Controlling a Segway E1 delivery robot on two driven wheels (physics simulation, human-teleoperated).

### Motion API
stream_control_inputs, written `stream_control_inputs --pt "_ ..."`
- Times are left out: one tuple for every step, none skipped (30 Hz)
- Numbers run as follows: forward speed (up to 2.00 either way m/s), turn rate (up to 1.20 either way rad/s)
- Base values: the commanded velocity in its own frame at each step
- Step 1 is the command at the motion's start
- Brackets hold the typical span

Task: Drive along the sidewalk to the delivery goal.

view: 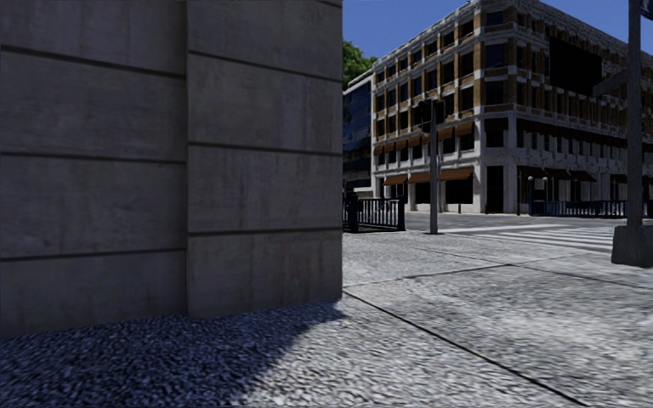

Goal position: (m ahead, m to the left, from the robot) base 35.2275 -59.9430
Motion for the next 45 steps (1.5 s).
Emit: stream_control_inputs --pt "1.46 -0.94" --pt "1.46 -0.95" --pt "1.46 -0.96" --pt "1.46 -0.96" --pt "1.46 -0.96" --pt "1.46 -0.96" --pt "1.46 -0.96" --pt "1.46 -0.96" --pt "1.46 -0.96" --pt "1.46 -0.96" --pt "1.46 -0.96" --pt "1.46 -0.96" --pt "1.46 -0.96" --pt "1.46 -0.96" --pt "1.46 -0.94" --pt "1.46 -0.94" --pt "1.46 -0.48" --pt "1.46 0.00" --pt "1.46 0.00" --pt "1.46 0.00" --pt "1.46 0.00" --pt "1.46 0.00" --pt "1.46 0.00" --pt "1.46 0.00" --pt "1.46 0.00" --pt "1.46 0.00" --pt "1.46 0.00" --pt "1.46 0.00" --pt "1.46 0.00" --pt "1.46 0.00" --pt "1.46 0.00" --pt "1.46 0.00" --pt "1.46 0.00" --pt "1.46 0.00" --pt "1.46 0.00" --pt "1.46 0.00" --pt "1.46 0.00" --pt "1.46 0.00" --pt "1.46 0.00" --pt "1.46 0.00" --pt "1.46 0.00" --pt "1.46 0.00" --pt "1.46 0.00" --pt "1.46 0.00" --pt "1.46 0.00"
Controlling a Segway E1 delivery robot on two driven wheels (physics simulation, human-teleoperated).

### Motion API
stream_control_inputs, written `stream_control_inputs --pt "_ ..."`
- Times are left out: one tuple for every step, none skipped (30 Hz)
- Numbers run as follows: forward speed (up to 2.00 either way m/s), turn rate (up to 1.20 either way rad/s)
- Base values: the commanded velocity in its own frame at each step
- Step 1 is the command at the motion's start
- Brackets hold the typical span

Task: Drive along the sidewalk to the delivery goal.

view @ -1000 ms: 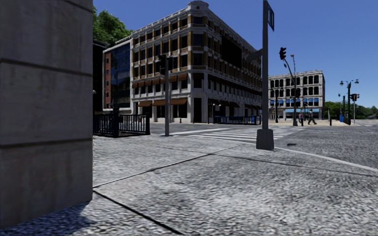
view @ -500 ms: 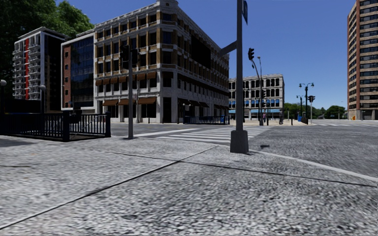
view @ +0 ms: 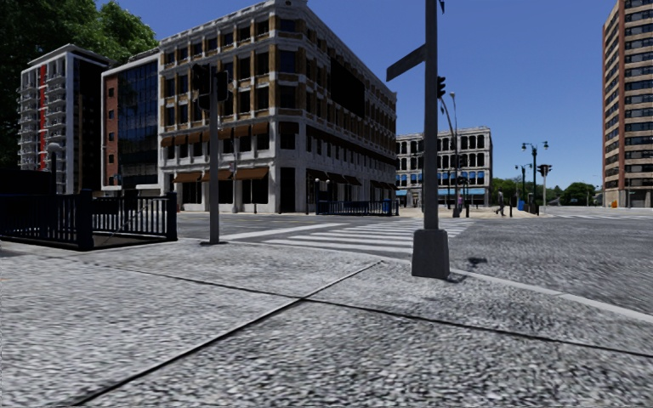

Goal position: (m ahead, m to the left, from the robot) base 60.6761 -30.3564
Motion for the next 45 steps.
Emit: stream_control_inputs --pt "1.46 0.00" --pt "1.46 0.00" --pt "1.46 0.00" --pt "1.46 0.00" --pt "1.46 0.00" --pt "1.46 0.00" --pt "1.46 0.00" --pt "1.46 0.00" --pt "1.46 0.00" --pt "1.46 0.00" --pt "1.46 0.00" --pt "1.46 0.00" --pt "1.46 0.00" --pt "1.46 0.00" --pt "1.46 0.00" --pt "1.46 0.00" --pt "1.46 0.00" --pt "1.46 0.00" --pt "1.46 0.00" --pt "1.46 0.00" --pt "1.46 0.00" --pt "1.46 0.00" --pt "1.46 0.00" --pt "1.46 0.00" --pt "1.46 0.00" --pt "1.46 0.00" --pt "1.46 0.00" --pt "1.46 0.00" --pt "1.46 0.00" --pt "1.46 0.00" --pt "1.46 0.00" --pt "1.46 0.00" --pt "1.46 0.00" --pt "1.46 0.00" --pt "1.46 0.00" --pt "1.46 0.00" --pt "1.46 0.00" --pt "1.46 0.00" --pt "1.46 0.00" --pt "1.46 0.00" --pt "1.46 0.00" --pt "1.46 0.00" --pt "1.46 0.00" --pt "1.46 0.00" --pt "1.46 0.00"
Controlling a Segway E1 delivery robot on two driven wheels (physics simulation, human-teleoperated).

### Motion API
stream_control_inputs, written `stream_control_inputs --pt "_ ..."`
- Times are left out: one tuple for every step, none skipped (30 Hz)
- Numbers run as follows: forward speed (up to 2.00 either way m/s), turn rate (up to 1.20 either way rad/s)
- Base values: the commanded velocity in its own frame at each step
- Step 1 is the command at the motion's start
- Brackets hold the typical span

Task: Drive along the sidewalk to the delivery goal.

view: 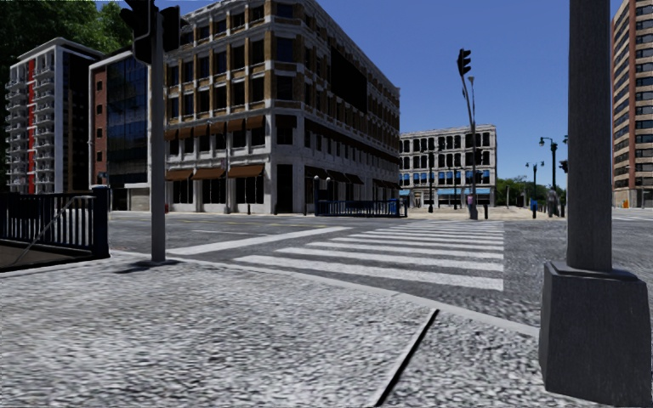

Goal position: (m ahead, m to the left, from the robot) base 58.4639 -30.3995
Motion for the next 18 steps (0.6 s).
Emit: stream_control_inputs --pt "1.46 0.00" --pt "1.46 0.00" --pt "1.46 0.00" --pt "1.46 0.00" --pt "1.46 0.00" --pt "1.46 0.00" --pt "1.46 0.00" --pt "1.46 0.00" --pt "1.46 0.00" --pt "1.46 0.00" --pt "1.46 0.00" --pt "1.46 0.00" --pt "1.46 0.00" --pt "1.46 0.00" --pt "1.46 0.00" --pt "1.46 0.00" --pt "1.46 0.00" --pt "1.46 0.00"
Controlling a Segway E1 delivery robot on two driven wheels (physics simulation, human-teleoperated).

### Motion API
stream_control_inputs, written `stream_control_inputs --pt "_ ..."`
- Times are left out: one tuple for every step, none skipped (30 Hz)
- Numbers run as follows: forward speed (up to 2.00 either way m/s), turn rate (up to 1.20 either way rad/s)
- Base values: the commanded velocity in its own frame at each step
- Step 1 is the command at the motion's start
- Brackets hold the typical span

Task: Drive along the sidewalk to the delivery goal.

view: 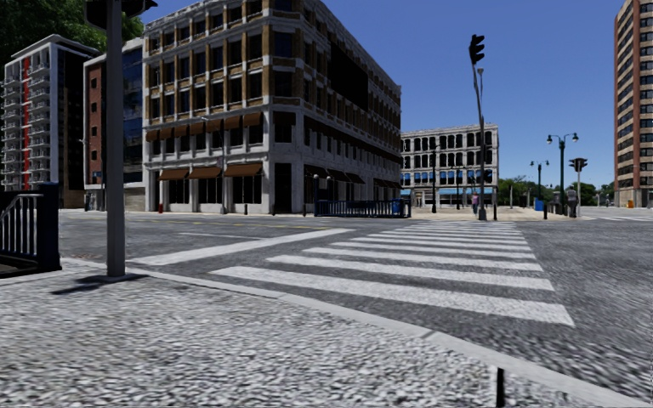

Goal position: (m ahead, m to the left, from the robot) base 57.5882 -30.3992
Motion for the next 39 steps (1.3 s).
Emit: stream_control_inputs --pt "1.46 0.00" --pt "1.46 0.00" --pt "1.46 0.00" --pt "1.46 0.00" --pt "1.46 0.00" --pt "1.46 0.00" --pt "1.46 0.00" --pt "1.46 0.00" --pt "1.46 0.00" --pt "1.46 0.00" --pt "1.46 0.00" --pt "1.46 0.00" --pt "1.46 0.00" --pt "1.46 0.00" --pt "1.46 -0.18" --pt "1.49 -0.42" --pt "1.52 -0.68" --pt "1.52 -0.68" --pt "1.55 -0.85" --pt "1.57 -0.95" --pt "1.61 -0.98" --pt "1.66 -0.98" --pt "1.66 -0.98" --pt "1.68 -0.98" --pt "1.69 -0.98" --pt "1.70 -0.98" --pt "1.70 -0.98" --pt "1.70 -0.98" --pt "1.70 -0.98" --pt "1.70 -0.60" --pt "1.70 -0.04" --pt "1.70 -0.04" --pt "1.70 0.00" --pt "1.70 0.00" --pt "1.70 0.00" --pt "1.70 0.00" --pt "1.70 0.00" --pt "1.70 0.00" --pt "1.70 0.00"
